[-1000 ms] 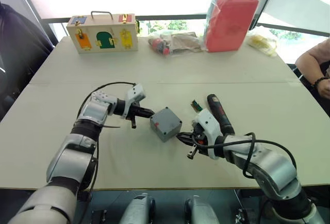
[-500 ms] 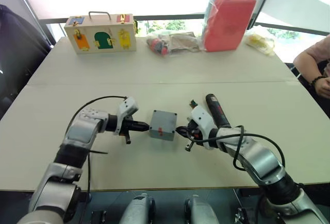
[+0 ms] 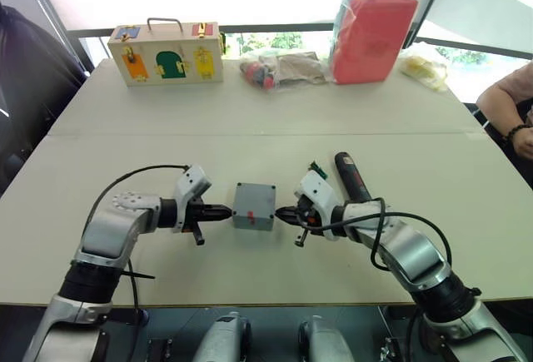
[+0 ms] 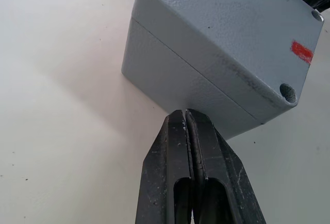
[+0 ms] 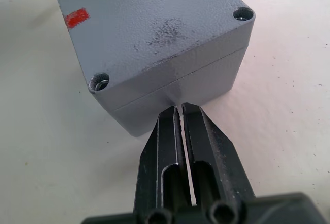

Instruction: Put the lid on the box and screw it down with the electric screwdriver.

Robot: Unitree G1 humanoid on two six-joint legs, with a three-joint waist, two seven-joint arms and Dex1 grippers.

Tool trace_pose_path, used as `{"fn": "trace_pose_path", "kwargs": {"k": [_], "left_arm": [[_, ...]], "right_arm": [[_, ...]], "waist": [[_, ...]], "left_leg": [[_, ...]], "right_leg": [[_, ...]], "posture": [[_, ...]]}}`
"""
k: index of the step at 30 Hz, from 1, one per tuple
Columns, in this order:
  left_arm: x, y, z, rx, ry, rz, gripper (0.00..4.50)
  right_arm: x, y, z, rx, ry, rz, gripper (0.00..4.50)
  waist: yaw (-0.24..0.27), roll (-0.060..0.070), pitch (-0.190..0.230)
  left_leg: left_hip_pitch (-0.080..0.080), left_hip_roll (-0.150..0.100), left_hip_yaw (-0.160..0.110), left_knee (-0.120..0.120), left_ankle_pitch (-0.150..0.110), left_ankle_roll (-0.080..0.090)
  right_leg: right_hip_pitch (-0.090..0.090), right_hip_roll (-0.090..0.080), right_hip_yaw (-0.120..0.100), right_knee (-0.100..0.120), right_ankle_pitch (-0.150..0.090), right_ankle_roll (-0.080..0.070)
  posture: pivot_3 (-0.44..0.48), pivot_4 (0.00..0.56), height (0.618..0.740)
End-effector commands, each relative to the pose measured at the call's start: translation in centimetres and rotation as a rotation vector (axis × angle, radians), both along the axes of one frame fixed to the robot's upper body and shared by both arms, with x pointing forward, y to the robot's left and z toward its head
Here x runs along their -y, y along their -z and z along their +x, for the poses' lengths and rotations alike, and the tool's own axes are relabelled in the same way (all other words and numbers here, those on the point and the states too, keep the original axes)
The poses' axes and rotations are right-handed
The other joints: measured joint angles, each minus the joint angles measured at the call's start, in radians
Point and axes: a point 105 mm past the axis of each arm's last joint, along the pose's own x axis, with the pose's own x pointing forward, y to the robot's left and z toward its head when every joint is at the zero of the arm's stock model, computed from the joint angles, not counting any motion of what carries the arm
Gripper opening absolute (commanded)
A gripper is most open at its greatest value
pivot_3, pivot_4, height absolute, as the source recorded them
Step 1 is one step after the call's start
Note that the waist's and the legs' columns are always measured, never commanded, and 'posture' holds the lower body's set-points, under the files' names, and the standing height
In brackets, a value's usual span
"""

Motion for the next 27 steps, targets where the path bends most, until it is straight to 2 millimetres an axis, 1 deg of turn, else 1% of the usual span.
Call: {"fn": "trace_pose_path", "kwargs": {"k": [1, 3, 4, 6, 7, 9, 12, 14, 15, 16, 17, 18, 21, 24, 25, 27], "left_arm": [[-1.4, -2.6, 0.4, 0.054, -0.057, -0.047, 0.00], [-2.2, -4.0, 0.9, 0.079, -0.110, -0.087, 0.00], [-2.7, -5.4, 1.2, 0.114, -0.142, -0.118, 0.00], [-3.0, -7.5, 1.6, 0.173, -0.168, -0.151, 0.00], [-2.7, -8.7, 1.7, 0.235, -0.150, -0.163, 0.00], [-1.3, -10.1, 1.4, 0.280, -0.089, -0.173, 0.00], [1.3, -10.7, -0.5, 0.252, 0.101, -0.188, 0.00], [2.5, -10.5, -1.0, 0.224, 0.170, -0.165, 0.00], [3.0, -10.0, -1.3, 0.218, 0.211, -0.131, 0.00], [3.5, -9.4, -1.6, 0.222, 0.263, -0.075, 0.00], [3.8, -8.8, -1.9, 0.231, 0.305, -0.029, 0.00], [4.0, -8.4, -2.1, 0.235, 0.338, 0.002, 0.00], [4.6, -8.5, -2.3, 0.234, 0.394, 0.002, 0.00], [5.0, -8.8, -1.9, 0.250, 0.408, 0.003, 0.00], [5.0, -8.8, -1.8, 0.253, 0.409, 0.003, 0.00], [5.0, -8.8, -1.8, 0.252, 0.410, 0.001, 0.00]], "right_arm": [[1.2, -2.7, -0.1, 0.103, 0.022, 0.013, 0.09], [2.1, -3.6, -0.5, 0.142, 0.031, 0.003, 0.09], [2.8, -4.3, -0.9, 0.133, 0.056, 0.026, 0.09], [3.7, -5.5, -1.8, 0.095, 0.093, 0.094, 0.09], [4.0, -6.0, -2.2, 0.084, 0.102, 0.135, 0.09], [5.2, -6.3, -2.2, 0.064, 0.173, 0.192, 0.09], [6.9, -5.7, -1.8, 0.060, 0.273, 0.197, 0.09], [7.6, -4.9, -1.6, 0.056, 0.317, 0.189, 0.60], [7.9, -4.4, -1.6, 0.048, 0.333, 0.177, 0.85], [8.1, -3.9, -1.7, 0.040, 0.345, 0.166, 1.32], [8.2, -3.5, -1.8, 0.032, 0.351, 0.158, 1.63], [8.2, -3.3, -1.8, 0.029, 0.354, 0.154, 2.17], [8.4, -2.9, -1.6, 0.025, 0.378, 0.154, 3.34], [8.4, -2.7, -1.0, 0.019, 0.409, 0.175, 4.32], [8.3, -2.6, -0.8, 0.018, 0.412, 0.178, 4.32], [8.2, -2.3, -0.5, 0.015, 0.416, 0.183, 3.92]], "waist": [[0.001, 0.000, 0.000], [0.005, 0.001, 0.000], [0.004, 0.001, 0.000], [0.005, 0.000, 0.001], [0.005, 0.001, 0.001], [0.005, 0.000, 0.000], [0.004, 0.001, 0.000], [0.004, 0.001, 0.001], [0.003, 0.001, 0.001], [0.003, 0.001, 0.001], [0.002, 0.002, 0.001], [0.001, 0.002, 0.001], [0.002, 0.002, 0.001], [0.003, 0.002, 0.001], [0.004, 0.002, 0.001], [0.003, 0.002, 0.001]], "left_leg": [[0.000, 0.000, 0.000, 0.000, 0.000, 0.000], [0.000, 0.000, 0.000, 0.000, 0.000, 0.000], [0.000, 0.000, -0.001, 0.000, 0.000, 0.000], [-0.001, 0.000, -0.001, 0.000, 0.000, 0.000], [-0.001, 0.000, -0.002, 0.000, 0.000, 0.000], [-0.001, 0.000, -0.002, 0.000, 0.000, 0.000], [0.000, 0.000, -0.002, 0.000, 0.000, 0.000], [0.000, -0.001, -0.002, -0.001, 0.000, -0.001], [0.000, -0.001, -0.002, -0.001, 0.000, -0.001], [0.000, -0.001, -0.002, -0.001, 0.000, -0.001], [0.000, 0.000, -0.002, -0.001, 0.000, -0.001], [0.000, 0.000, -0.002, -0.001, 0.000, -0.001], [0.000, 0.000, -0.001, -0.001, 0.000, -0.001], [0.000, 0.000, -0.001, -0.001, 0.000, -0.001], [0.000, 0.000, -0.001, -0.001, 0.000, -0.001], [0.000, -0.001, -0.001, -0.001, 0.000, 0.000]], "right_leg": [[0.000, 0.000, 0.000, 0.000, 0.000, 0.000], [0.000, 0.000, 0.000, 0.000, 0.000, 0.000], [0.000, 0.000, 0.000, 0.000, 0.000, 0.000], [0.000, -0.001, -0.001, -0.001, 0.000, 0.000], [0.000, -0.001, -0.001, -0.001, 0.000, 0.000], [0.001, -0.001, -0.001, -0.001, 0.000, 0.000], [0.002, -0.001, 0.000, -0.001, 0.000, -0.001], [0.001, -0.001, 0.000, -0.001, 0.000, -0.001], [0.001, -0.001, 0.000, -0.001, 0.000, -0.001], [0.001, -0.001, 0.000, -0.001, 0.000, -0.001], [0.001, -0.001, 0.000, -0.001, 0.000, -0.001], [0.001, 0.000, 0.000, -0.001, 0.000, -0.001], [0.001, 0.000, 0.000, -0.001, 0.000, -0.001], [0.001, 0.000, 0.000, -0.001, 0.000, -0.001], [0.001, 0.000, -0.001, -0.001, 0.000, -0.001], [0.001, -0.001, -0.001, -0.002, 0.000, -0.001]], "posture": [[0.000, 0.150, 0.740], [0.000, 0.150, 0.740], [0.000, 0.150, 0.740], [0.000, 0.150, 0.740], [0.000, 0.150, 0.740], [0.000, 0.150, 0.740], [0.000, 0.150, 0.740], [0.000, 0.150, 0.740], [0.000, 0.150, 0.740], [0.000, 0.150, 0.740], [0.000, 0.150, 0.740], [0.000, 0.150, 0.740], [0.000, 0.150, 0.740], [0.000, 0.150, 0.740], [0.000, 0.150, 0.740], [0.000, 0.150, 0.740]]}}
